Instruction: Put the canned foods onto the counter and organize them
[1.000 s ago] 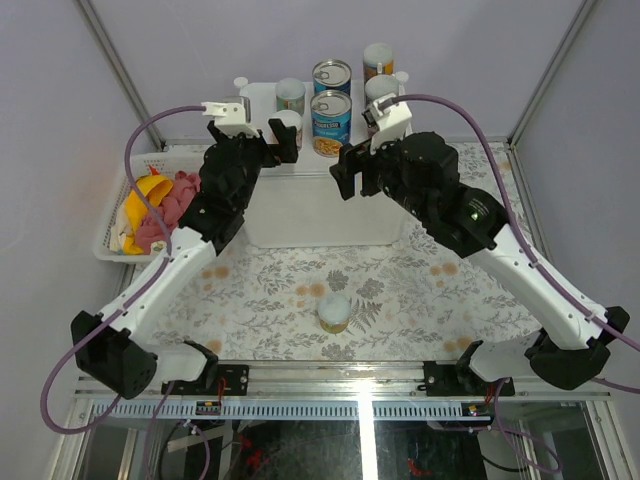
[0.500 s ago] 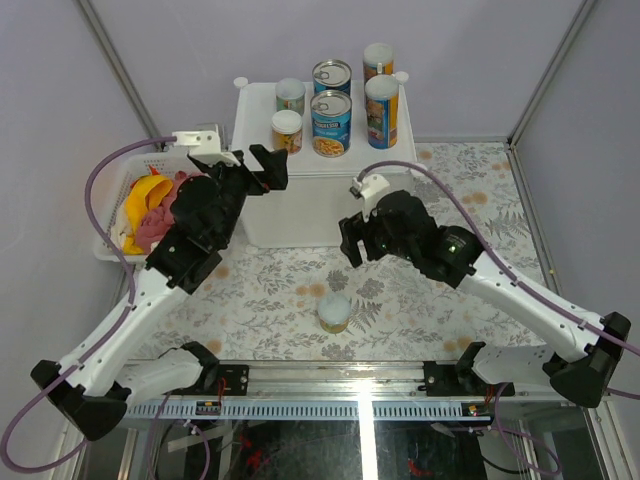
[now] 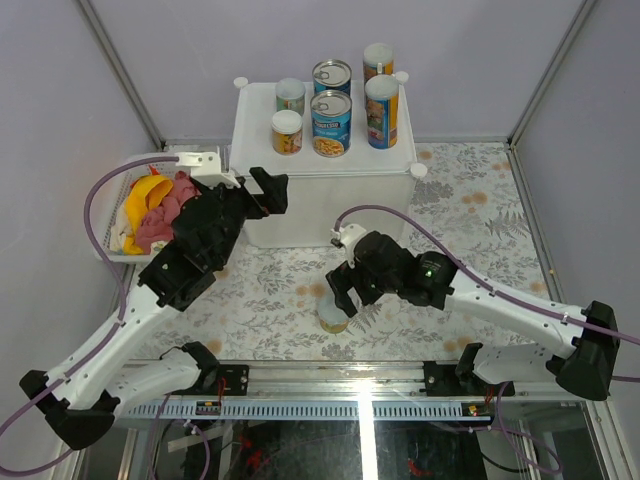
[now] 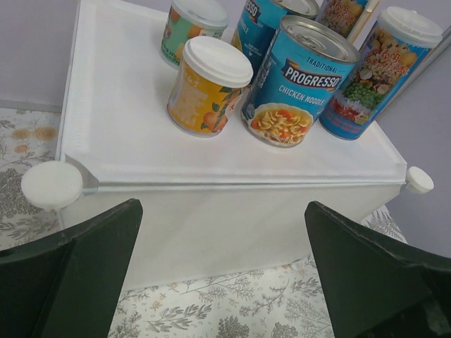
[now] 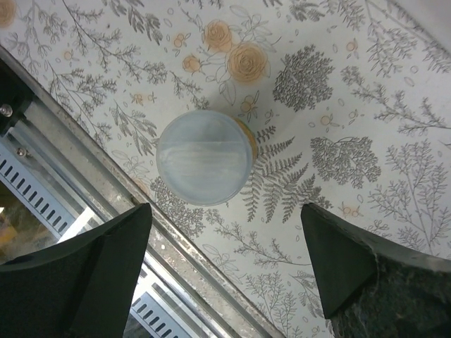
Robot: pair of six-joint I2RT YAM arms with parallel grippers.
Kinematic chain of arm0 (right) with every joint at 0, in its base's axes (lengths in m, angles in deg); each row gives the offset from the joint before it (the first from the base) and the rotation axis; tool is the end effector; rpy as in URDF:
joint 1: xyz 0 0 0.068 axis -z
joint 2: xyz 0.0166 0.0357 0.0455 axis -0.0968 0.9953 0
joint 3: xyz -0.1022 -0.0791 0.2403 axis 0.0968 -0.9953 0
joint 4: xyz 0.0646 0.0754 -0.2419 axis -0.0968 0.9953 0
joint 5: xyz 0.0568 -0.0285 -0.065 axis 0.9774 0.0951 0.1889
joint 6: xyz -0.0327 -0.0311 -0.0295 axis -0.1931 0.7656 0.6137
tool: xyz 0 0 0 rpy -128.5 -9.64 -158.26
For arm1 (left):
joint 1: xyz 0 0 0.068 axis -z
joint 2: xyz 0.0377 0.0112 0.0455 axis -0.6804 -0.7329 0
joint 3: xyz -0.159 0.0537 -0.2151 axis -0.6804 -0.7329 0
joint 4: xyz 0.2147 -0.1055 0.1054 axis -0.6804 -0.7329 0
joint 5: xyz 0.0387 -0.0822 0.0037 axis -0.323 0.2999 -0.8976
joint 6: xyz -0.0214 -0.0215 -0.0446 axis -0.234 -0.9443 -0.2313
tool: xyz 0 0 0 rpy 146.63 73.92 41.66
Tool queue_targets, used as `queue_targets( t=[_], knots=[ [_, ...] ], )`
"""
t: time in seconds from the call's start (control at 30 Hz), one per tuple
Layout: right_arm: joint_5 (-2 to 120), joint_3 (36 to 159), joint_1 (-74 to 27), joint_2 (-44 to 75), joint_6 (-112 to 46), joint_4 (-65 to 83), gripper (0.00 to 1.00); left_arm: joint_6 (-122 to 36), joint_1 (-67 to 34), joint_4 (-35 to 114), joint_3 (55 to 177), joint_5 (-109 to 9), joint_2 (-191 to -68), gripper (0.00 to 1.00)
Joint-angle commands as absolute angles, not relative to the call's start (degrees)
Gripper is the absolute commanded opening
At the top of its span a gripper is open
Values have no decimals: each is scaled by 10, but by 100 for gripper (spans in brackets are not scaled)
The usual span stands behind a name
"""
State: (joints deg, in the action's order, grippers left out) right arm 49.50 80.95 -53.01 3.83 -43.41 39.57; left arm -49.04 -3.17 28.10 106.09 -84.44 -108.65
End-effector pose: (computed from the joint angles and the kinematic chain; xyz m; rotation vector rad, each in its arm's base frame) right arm 0.1369 0.2218 0.3038 -0.8231 2.2356 0.6291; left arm 0.1675 -0.1188 0.4212 -0.0483 1.5952 -0.4182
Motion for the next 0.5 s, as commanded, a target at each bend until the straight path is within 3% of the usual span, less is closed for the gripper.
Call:
queue_targets(
  t=[0.0, 0.1, 0.47],
  knots=[
    [516, 792, -546, 37, -449, 390, 94, -506, -26, 272, 1046, -862, -1064, 100],
    [521, 780, -557, 42, -455, 377, 100, -510, -25, 267, 1041, -861, -1059, 100],
    [500, 762, -595, 82, -471, 341, 100, -514, -24, 257, 1032, -851, -1046, 100]
  ],
)
